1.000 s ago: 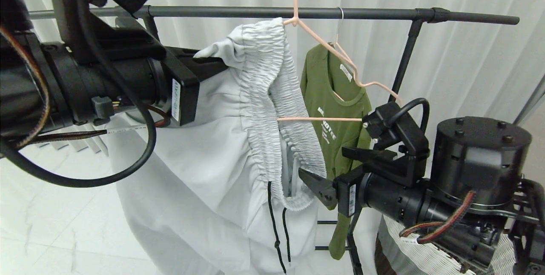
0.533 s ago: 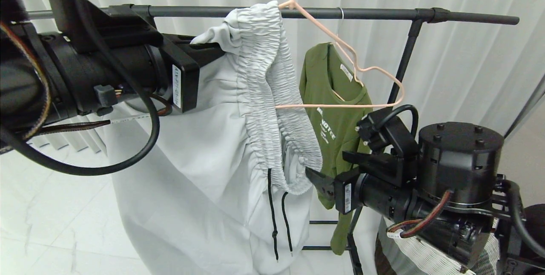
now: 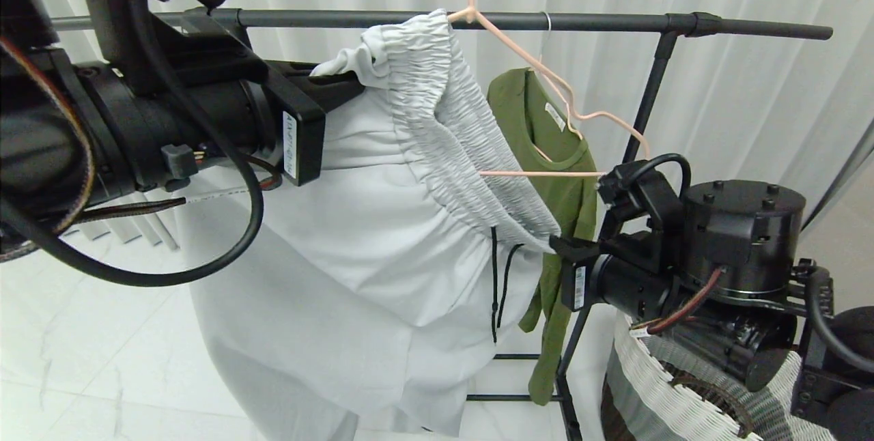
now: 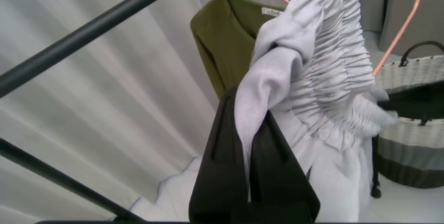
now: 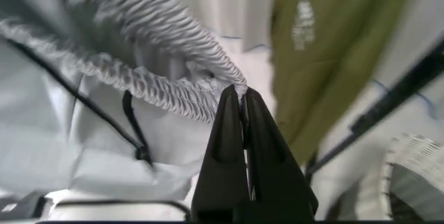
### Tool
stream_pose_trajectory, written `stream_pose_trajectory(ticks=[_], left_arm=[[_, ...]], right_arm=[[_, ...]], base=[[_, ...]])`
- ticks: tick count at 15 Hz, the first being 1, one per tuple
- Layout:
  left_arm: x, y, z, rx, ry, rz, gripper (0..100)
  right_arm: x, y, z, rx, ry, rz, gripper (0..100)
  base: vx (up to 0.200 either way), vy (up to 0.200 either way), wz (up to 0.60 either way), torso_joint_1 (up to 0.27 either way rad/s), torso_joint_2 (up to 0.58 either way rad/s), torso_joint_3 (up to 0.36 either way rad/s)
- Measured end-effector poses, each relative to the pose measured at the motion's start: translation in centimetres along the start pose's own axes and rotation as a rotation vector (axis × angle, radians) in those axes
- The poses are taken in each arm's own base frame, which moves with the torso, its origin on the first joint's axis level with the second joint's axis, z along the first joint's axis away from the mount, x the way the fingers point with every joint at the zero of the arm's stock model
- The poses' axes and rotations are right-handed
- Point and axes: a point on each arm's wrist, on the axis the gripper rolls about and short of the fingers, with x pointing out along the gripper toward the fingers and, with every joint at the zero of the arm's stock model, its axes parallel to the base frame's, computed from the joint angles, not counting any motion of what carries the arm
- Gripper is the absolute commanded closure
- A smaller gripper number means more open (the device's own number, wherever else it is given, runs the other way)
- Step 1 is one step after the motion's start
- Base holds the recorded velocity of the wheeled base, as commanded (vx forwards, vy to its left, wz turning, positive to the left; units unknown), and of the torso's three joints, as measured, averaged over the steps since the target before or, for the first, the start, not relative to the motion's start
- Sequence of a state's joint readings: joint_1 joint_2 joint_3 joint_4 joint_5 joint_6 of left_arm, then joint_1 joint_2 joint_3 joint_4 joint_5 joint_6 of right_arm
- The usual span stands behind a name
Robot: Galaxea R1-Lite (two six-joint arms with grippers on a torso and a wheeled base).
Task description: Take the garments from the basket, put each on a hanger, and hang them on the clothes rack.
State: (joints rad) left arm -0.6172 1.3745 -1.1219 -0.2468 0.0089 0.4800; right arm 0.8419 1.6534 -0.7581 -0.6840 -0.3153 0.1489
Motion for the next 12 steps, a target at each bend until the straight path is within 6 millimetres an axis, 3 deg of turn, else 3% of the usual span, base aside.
stream_pose_trajectory(ticks=[6,12], left_arm=[[-0.3,-0.3,-2.3,0.049,0.041,0.019,100],[-0.9,-0.4,-4.9,0.163,0.119,0.023,100]], right_arm=[[1.0,-4.8,1.5,-0.008,-0.082,-0.162,100],[1.0,-5.8,2.0,-0.008,-0.108,-0.196,100]], base=[[0.0,0.0,0.0,0.0,0.0,0.0],[0.0,0.0,0.0,0.0,0.0,0.0]])
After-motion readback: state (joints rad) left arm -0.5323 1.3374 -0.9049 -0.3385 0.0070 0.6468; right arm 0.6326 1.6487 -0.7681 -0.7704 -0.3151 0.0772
